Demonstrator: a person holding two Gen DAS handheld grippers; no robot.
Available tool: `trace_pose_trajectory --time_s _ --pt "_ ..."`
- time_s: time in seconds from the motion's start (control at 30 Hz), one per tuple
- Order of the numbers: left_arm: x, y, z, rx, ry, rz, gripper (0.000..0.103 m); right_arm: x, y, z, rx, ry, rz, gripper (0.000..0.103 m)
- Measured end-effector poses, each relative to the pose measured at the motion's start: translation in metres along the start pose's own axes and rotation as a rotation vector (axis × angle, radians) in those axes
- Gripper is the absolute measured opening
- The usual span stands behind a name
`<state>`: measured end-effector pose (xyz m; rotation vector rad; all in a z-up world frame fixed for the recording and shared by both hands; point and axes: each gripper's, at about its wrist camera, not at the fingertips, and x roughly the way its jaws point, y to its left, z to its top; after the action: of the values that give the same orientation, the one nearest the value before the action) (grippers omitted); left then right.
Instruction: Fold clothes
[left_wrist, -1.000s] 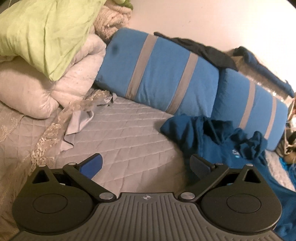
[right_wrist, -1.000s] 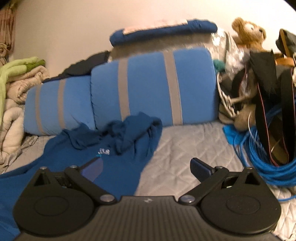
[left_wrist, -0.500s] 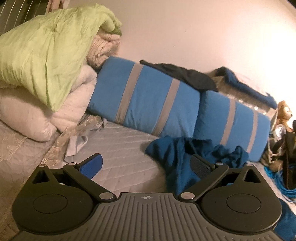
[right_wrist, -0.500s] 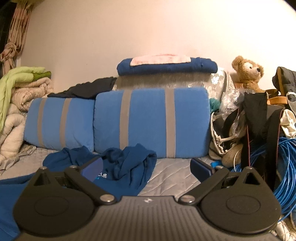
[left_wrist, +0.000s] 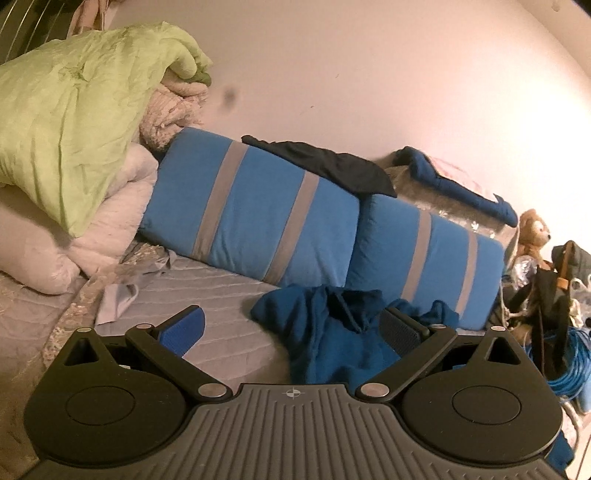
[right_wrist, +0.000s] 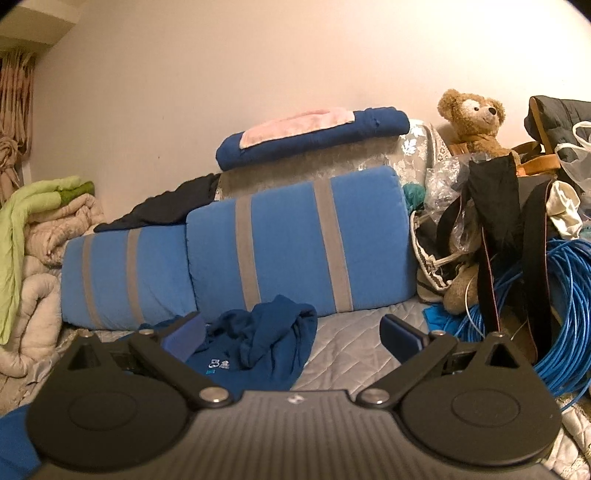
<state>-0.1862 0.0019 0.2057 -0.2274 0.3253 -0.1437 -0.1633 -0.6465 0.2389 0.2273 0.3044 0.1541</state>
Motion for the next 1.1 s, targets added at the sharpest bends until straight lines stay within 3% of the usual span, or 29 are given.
trace_pose_trajectory --time_s 0.17,0.37,0.6,0.73,0.87,0.93,1.1 --pt "0.0 -0.006 0.006 -0.014 0.007 -0.05 0.103 0.004 0.006 -0.007 0.015 0.067 0.027 0.103" --pt "-0.013 -0.009 0.022 -0.01 0.071 -0.069 0.103 -0.012 -0.002 -0.007 -0.009 0.073 -0.015 0.103" --pt "-0.054 0.002 0.058 -0.012 0.085 -0.007 0.103 -0.056 -0.043 0.018 -0.034 0.139 -0.025 0.103" --pt "-0.073 0.009 0.074 -0.056 0.099 0.032 0.103 -0.089 -0.065 0.039 -0.094 0.136 -0.1 0.103" --pt "-0.086 0.007 0.083 -0.025 0.119 0.061 0.103 -0.117 -0.078 0.057 -0.107 0.136 -0.157 0.103" --pt "-0.088 0.005 0.082 -0.01 0.136 0.064 0.103 -0.128 -0.084 0.063 -0.076 0.131 -0.136 0.103" --pt "-0.072 0.007 0.055 -0.034 0.158 0.024 0.103 -0.117 -0.088 0.043 0.074 0.191 0.036 0.103"
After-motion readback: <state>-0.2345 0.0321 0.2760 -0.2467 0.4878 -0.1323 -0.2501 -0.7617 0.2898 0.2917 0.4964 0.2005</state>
